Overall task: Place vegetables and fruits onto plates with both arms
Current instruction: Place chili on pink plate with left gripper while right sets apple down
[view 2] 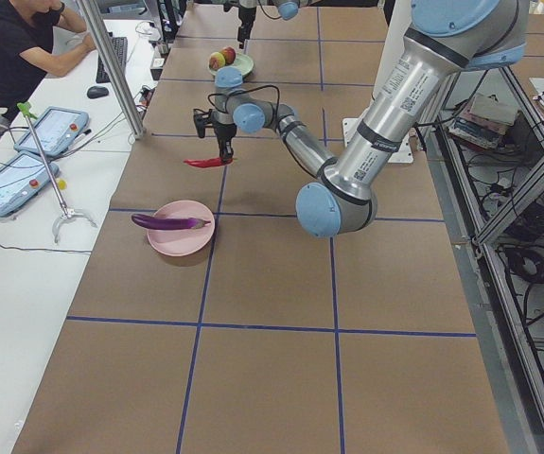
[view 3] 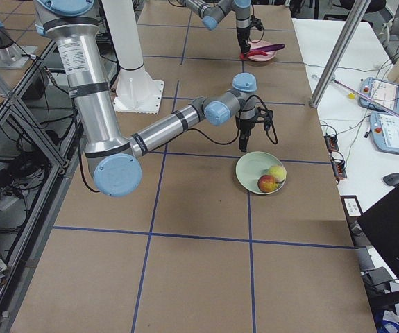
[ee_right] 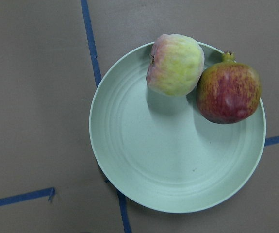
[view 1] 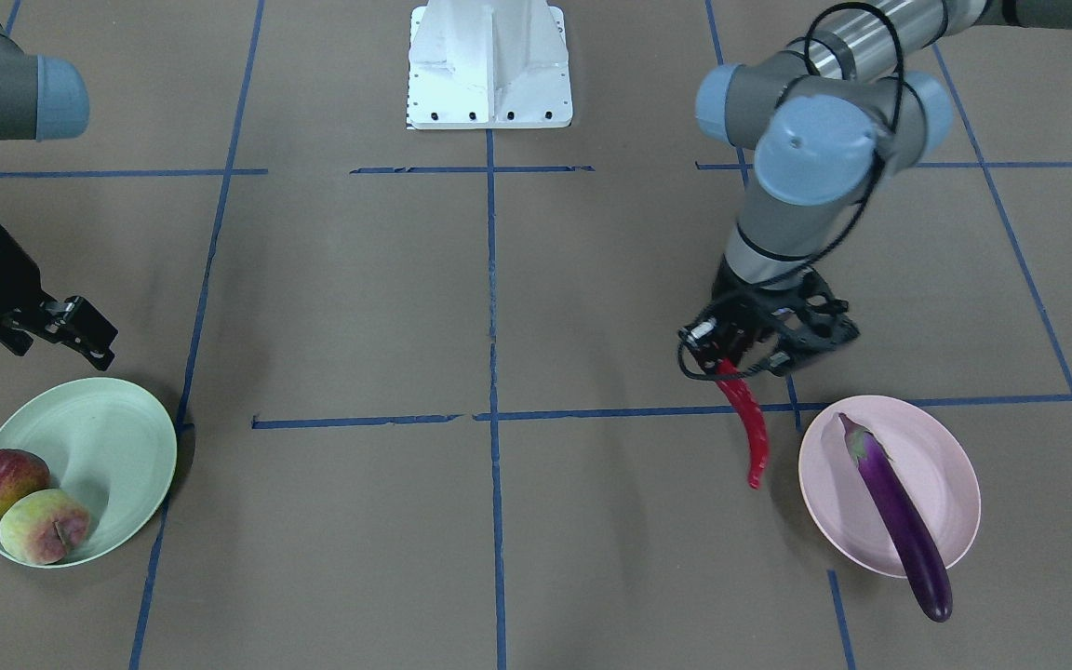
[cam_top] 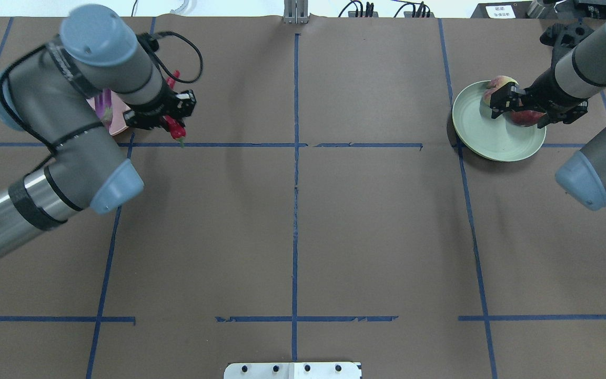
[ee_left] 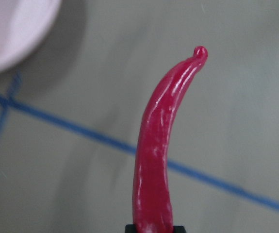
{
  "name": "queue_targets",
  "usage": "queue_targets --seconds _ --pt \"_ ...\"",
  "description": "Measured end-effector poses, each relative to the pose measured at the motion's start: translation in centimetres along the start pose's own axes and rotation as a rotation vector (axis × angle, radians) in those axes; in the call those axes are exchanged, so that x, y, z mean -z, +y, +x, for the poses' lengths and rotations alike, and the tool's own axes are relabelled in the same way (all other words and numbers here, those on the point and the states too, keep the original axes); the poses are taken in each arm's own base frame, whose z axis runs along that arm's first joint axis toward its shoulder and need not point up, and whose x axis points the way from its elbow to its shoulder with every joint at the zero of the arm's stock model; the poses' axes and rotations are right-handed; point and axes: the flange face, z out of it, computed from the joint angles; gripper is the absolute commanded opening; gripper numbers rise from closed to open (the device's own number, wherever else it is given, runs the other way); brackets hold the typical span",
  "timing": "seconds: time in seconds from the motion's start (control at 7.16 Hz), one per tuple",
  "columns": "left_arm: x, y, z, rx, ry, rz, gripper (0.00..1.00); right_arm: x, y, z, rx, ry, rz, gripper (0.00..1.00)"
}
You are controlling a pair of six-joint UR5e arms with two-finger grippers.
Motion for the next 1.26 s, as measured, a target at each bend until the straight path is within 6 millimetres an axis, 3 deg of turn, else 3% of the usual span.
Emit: queue_targets --seconds 0.14,0.28,0.42,0.56,0.98,1.26 --pt "-1.5 -3.7 -2.3 0.014 -0.037 0.014 0.03 1.2 1.0 0.1 -0.006 -0.006 -0.005 1.0" --pt "-4.2 -5.9 -3.9 0.0 -0.055 0.017 0.42 2.1 1.7 0.0 -0.02 -0.016 -0.009 1.0" --pt "-6.5 -7.1 -4.9 -0.018 -0.055 0.02 0.87 2.7 2.1 -0.3 -0.038 -0.029 -0.012 1.0" --pt "-7.7 -7.6 -5.4 -0.042 -0.053 0.02 1.0 3.0 2.3 -0.4 -0.049 -0.037 -0.016 1.0" --pt "-7.6 -9.4 -8.0 -0.105 -0.055 0.019 1.0 3.3 2.7 -0.3 -0.056 -0.044 -0.024 1.0" --pt "-4.7 -11.0 -13.2 -0.132 0.0 -0.049 1.0 4.0 3.1 2.7 -0.056 -0.048 -0.044 1.0"
